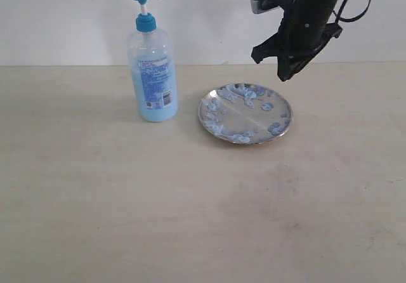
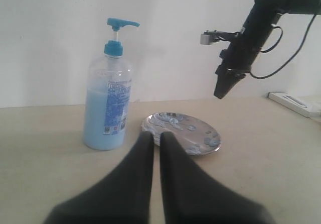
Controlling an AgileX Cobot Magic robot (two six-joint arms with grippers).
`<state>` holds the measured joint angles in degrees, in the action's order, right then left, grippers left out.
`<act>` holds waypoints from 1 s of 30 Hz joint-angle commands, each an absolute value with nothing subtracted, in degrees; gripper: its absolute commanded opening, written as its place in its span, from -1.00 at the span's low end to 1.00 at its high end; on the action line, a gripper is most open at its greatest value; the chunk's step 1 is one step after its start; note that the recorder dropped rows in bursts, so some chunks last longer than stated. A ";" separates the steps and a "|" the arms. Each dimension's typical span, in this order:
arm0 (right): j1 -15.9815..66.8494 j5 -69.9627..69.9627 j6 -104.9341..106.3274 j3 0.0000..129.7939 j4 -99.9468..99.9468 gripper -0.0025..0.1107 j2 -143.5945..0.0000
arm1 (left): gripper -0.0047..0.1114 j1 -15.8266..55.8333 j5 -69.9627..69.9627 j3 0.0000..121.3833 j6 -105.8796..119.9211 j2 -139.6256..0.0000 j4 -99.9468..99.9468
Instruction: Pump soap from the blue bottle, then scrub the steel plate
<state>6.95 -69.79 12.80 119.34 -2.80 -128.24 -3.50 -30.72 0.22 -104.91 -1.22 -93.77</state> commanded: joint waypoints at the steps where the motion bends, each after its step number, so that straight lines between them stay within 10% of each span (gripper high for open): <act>1: 6.88 -69.96 12.53 126.44 -3.75 -0.96 -134.15 | -0.85 -3.77 -31.87 0.00 -105.34 -1.41 -93.80; 15: 7.95 -69.96 22.53 133.15 -20.06 -0.96 -144.98 | -0.85 -3.77 -31.87 0.00 -105.34 -1.41 -93.80; 21: 9.10 -69.96 12.41 131.58 3.40 -0.96 -143.08 | -0.85 -3.77 -31.86 0.00 -105.34 -1.30 -93.80; 30: 12.25 -41.50 13.01 131.58 -11.46 -0.96 -142.89 | -0.85 -3.77 -31.86 0.00 -105.34 -1.30 -93.80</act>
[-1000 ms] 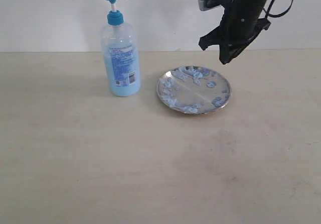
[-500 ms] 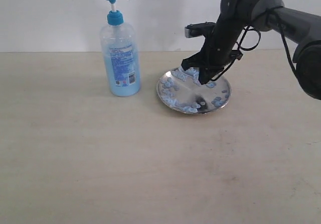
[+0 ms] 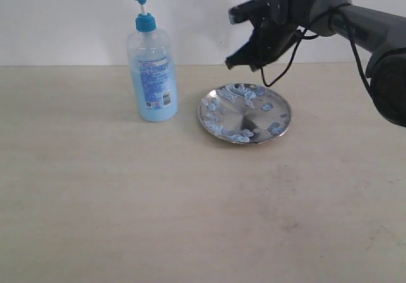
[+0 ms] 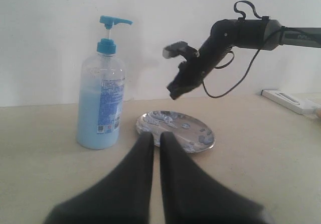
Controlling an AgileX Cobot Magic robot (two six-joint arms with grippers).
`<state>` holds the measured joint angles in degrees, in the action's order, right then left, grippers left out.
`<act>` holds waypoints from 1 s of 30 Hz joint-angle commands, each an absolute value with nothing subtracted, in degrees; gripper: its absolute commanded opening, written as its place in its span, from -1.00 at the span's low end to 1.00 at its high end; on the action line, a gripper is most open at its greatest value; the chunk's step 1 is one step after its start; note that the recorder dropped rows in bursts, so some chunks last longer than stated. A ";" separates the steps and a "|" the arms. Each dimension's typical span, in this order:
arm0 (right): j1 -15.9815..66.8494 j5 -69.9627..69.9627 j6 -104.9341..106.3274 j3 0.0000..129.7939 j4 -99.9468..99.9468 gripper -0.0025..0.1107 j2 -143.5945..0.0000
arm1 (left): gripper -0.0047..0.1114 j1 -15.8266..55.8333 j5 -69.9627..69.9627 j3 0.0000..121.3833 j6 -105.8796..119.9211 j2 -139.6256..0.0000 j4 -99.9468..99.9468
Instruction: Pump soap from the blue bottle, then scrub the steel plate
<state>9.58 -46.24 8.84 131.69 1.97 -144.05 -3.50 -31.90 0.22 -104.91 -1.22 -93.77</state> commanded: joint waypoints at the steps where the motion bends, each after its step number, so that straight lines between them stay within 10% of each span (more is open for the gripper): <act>1: 12.82 -46.66 15.46 131.58 -13.74 -0.96 -142.58 | -0.85 -3.77 -31.86 0.00 -105.34 -1.30 -93.80; 8: 15.30 -69.96 20.13 130.18 4.41 -0.96 -142.54 | -0.85 -3.77 -31.86 0.00 -105.34 -1.20 -93.80; 15: 14.84 -33.97 -7.52 130.18 15.05 -0.96 -142.40 | -0.85 -3.77 -31.88 0.00 -105.34 -1.20 -93.80; 22: 16.88 -69.96 18.17 129.12 20.98 -0.96 -143.44 | -0.85 -3.77 -32.11 0.00 -105.34 -1.20 -93.80; 26: 16.04 -37.18 -17.55 129.26 36.31 -0.96 -143.45 | -0.85 -3.77 -32.11 0.00 -105.34 -1.20 -93.80; 30: 19.18 -69.57 5.67 129.26 28.52 -0.96 -141.99 | -0.85 -3.77 -32.11 0.00 -105.34 -1.20 -93.80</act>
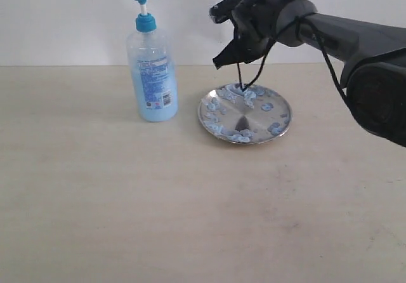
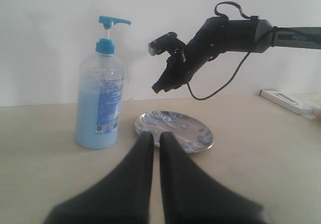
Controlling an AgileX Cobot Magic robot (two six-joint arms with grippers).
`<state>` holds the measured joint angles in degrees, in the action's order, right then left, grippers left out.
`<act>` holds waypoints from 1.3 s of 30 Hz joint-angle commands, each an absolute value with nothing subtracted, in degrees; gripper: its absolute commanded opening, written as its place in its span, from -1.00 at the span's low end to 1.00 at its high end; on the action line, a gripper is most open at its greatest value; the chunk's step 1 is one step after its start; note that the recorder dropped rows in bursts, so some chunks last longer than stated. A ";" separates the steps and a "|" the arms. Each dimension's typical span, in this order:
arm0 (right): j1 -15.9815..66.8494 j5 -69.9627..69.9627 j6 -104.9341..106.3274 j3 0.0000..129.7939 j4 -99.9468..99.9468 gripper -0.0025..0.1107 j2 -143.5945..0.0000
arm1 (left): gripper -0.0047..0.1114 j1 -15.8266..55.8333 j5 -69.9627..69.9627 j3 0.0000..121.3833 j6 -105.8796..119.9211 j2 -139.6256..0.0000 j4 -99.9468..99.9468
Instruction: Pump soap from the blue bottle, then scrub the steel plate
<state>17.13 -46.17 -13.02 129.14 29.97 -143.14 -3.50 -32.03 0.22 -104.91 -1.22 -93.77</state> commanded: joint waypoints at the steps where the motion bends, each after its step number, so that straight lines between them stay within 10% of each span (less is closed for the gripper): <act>1: 18.81 -69.96 10.63 129.26 31.31 -0.96 -142.39 | -0.85 -3.77 -32.11 0.00 -105.34 -1.20 -93.80; 6: 16.07 -40.85 -13.51 129.26 42.18 -0.96 -142.39 | -0.85 -3.77 -32.11 0.00 -105.34 -1.20 -93.80; 12: 17.72 -61.27 1.98 129.26 14.13 -0.96 -140.84 | -0.85 -3.77 -32.11 0.00 -105.34 -1.20 -93.80; 20: 8.33 -44.11 -4.19 121.73 5.19 -0.96 -117.94 | -0.85 -3.77 -32.11 0.00 -105.34 -1.20 -93.80; 28: -2.09 13.32 6.31 58.64 5.40 -0.96 -75.01 | -0.85 -3.77 -32.11 0.00 -105.34 -1.20 -93.80; 39: -2.75 19.74 -20.89 15.47 5.70 -0.96 -35.38 | -0.85 -3.77 -32.11 0.00 -105.34 -1.20 -93.80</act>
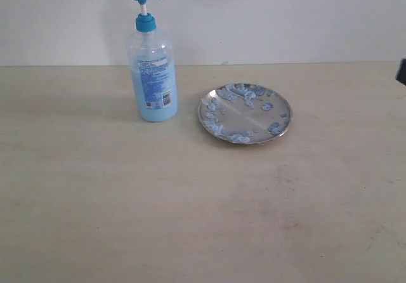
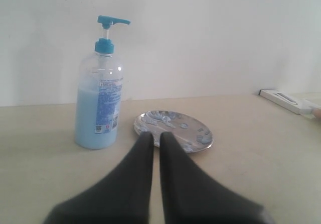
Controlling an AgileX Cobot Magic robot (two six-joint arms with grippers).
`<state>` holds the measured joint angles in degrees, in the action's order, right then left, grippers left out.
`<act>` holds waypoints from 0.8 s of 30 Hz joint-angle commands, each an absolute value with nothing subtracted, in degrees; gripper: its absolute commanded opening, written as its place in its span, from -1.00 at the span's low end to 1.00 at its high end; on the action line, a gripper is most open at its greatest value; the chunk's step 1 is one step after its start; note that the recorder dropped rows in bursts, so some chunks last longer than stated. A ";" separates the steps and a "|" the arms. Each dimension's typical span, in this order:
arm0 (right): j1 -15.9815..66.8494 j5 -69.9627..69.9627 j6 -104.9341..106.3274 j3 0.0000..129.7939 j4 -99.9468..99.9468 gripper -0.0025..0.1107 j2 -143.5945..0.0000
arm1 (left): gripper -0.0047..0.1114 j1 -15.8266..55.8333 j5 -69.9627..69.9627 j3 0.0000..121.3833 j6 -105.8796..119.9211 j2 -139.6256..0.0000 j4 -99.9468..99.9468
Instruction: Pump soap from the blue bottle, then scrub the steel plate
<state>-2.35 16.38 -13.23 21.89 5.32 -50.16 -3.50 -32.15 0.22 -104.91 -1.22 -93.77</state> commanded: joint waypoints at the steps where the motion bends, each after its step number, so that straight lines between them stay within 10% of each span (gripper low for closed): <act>1: -2.75 16.98 -20.89 14.38 5.90 -0.96 -30.60 | -0.85 -3.77 -32.11 0.00 -105.34 -1.20 -93.80; 6: -2.75 -5.00 -18.59 12.37 5.99 -0.96 -16.18 | -0.85 -3.77 -32.11 0.00 -105.34 -1.20 -93.80; 24: -2.86 -5.48 -36.81 0.47 1.47 -0.96 -17.90 | -0.85 -3.77 -32.11 0.00 -105.34 -1.20 -93.80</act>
